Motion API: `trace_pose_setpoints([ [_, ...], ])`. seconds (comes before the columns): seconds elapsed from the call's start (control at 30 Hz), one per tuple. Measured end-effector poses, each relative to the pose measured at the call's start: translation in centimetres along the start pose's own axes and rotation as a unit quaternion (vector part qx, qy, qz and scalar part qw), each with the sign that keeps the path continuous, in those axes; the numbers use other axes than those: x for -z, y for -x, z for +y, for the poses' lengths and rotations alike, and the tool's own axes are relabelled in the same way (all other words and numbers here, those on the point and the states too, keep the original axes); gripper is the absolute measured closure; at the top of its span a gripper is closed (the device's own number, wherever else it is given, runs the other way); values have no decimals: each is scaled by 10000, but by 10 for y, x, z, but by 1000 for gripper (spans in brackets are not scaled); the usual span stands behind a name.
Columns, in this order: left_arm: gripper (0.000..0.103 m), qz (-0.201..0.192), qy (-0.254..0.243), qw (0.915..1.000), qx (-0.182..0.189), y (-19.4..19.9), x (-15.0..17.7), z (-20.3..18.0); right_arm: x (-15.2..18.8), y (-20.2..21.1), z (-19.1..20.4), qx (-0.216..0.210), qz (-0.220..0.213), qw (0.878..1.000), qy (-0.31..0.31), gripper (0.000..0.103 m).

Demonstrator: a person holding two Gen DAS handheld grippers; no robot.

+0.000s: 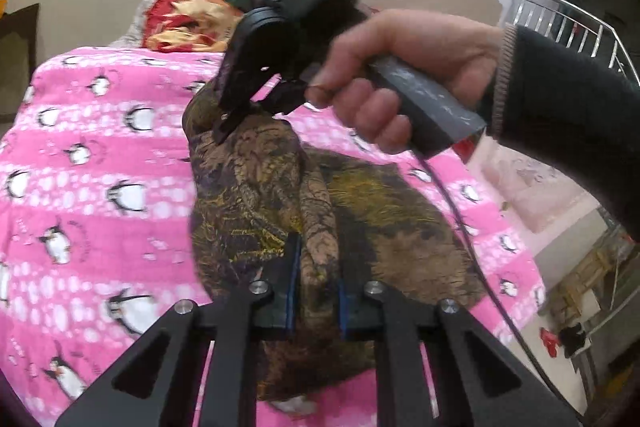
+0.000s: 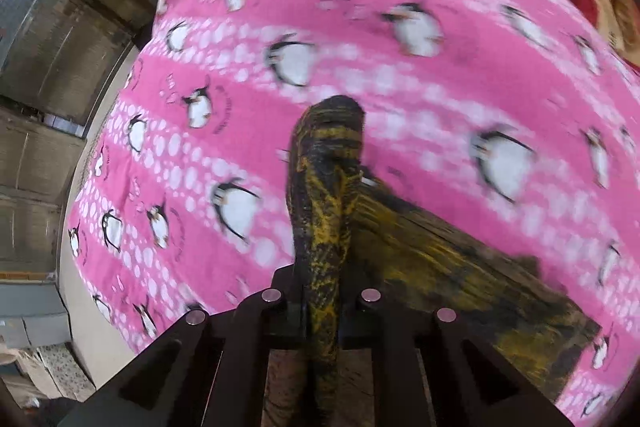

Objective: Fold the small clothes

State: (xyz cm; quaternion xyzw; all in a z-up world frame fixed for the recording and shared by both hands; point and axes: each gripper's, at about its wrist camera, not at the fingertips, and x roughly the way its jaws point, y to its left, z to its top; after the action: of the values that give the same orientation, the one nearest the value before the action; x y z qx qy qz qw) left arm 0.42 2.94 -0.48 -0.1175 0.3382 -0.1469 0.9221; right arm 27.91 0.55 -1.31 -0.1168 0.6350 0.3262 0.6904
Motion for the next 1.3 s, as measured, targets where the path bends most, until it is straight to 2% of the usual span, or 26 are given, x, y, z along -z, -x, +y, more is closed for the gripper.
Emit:
trace_pose_setpoints([
  [0.17,90,186,-266,9987,402,-22,0,-51,39,31,-63,131,9,9997,-202,93],
  [0.27,90,357,-482,9953,766,-41,2,-93,66,48,-105,242,78,9993,-264,93],
  [0.4,90,474,-713,9911,1015,-64,7,-139,97,57,-154,387,167,9986,-334,93],
  [0.5,90,619,-794,9893,1059,-89,11,-164,107,54,-174,420,112,9985,-331,93],
  [0.67,91,925,-1015,9876,761,-128,27,-183,115,32,-192,450,-128,9986,-227,92],
  [0.73,90,1123,-1055,9859,652,-143,37,-192,120,25,-203,475,-236,9981,-300,83],
  [0.8,85,1239,-1152,9838,601,-148,46,-195,125,27,-218,440,-385,9964,-619,55],
  [0.83,76,1228,-1194,9833,620,-146,48,-196,129,36,-226,365,-582,9941,-835,54],
  [0.93,70,1205,-1284,9812,785,-124,48,-197,149,80,-240,124,-1343,9821,-1316,54],
  [1.0,69,1133,-1213,9824,858,-99,45,-185,171,110,-232,-57,-1836,9748,-1269,54],
  [1.07,64,924,-1105,9875,644,-69,42,-160,202,130,-199,-46,-2243,9726,-604,51],
  [1.1,63,830,-1031,9899,506,-59,41,-149,223,130,-175,-6,-2312,9729,-106,46],
  [1.2,64,676,-720,9951,-100,-40,35,-104,270,106,-119,389,-2306,9677,945,45],
  [1.27,83,849,-453,9946,-384,-49,36,-80,293,88,-92,716,-2310,9598,1428,45],
  [1.3,95,943,-360,9940,-422,-56,39,-72,303,79,-82,743,-2322,9573,1556,45],
])
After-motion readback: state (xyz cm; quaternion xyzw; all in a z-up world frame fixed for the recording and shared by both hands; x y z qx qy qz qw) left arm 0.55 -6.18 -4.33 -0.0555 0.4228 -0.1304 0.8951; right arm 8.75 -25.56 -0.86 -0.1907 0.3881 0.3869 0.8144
